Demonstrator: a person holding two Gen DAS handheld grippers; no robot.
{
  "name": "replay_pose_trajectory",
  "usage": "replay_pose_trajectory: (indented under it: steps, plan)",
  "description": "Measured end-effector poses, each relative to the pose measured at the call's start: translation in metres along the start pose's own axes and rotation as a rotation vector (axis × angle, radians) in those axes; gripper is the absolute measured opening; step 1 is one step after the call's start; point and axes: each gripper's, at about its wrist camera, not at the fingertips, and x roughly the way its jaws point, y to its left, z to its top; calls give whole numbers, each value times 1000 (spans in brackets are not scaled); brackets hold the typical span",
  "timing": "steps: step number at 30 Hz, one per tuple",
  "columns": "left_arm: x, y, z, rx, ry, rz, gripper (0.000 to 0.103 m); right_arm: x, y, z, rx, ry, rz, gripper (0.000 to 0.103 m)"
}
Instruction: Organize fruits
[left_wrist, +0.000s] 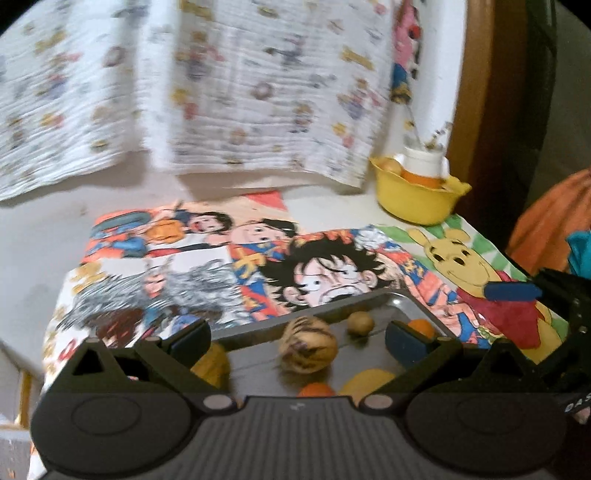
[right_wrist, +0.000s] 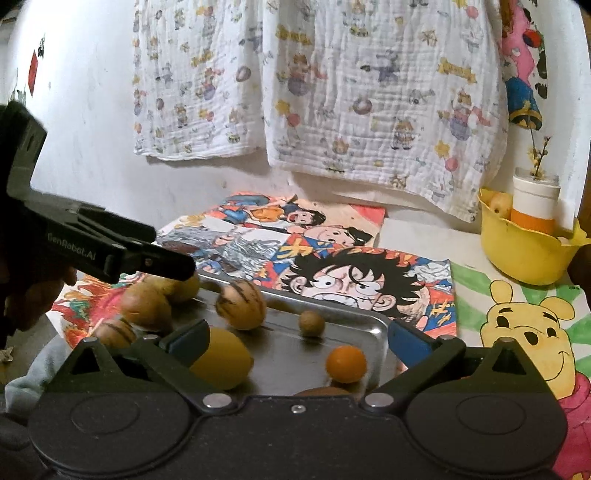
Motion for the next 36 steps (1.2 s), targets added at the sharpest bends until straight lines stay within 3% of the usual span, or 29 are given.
replay_pose_trajectory:
  steps: [7, 16, 28, 36]
  plan:
    - [-32, 16, -24, -57, -56, 102, 102, -15, 23, -7, -11, -36, 7, 102]
    - [-66, 8, -57, -38, -94, 186, 103, -34, 38, -21, 48, -71, -11, 102]
    - [-87, -13, -109, -81, -93, 160, 103, -60, 57, -58, 10, -86, -73, 102]
    - [-86, -17, -129, -117, -59, 152, 103, -66, 58, -72, 113, -85, -112, 102]
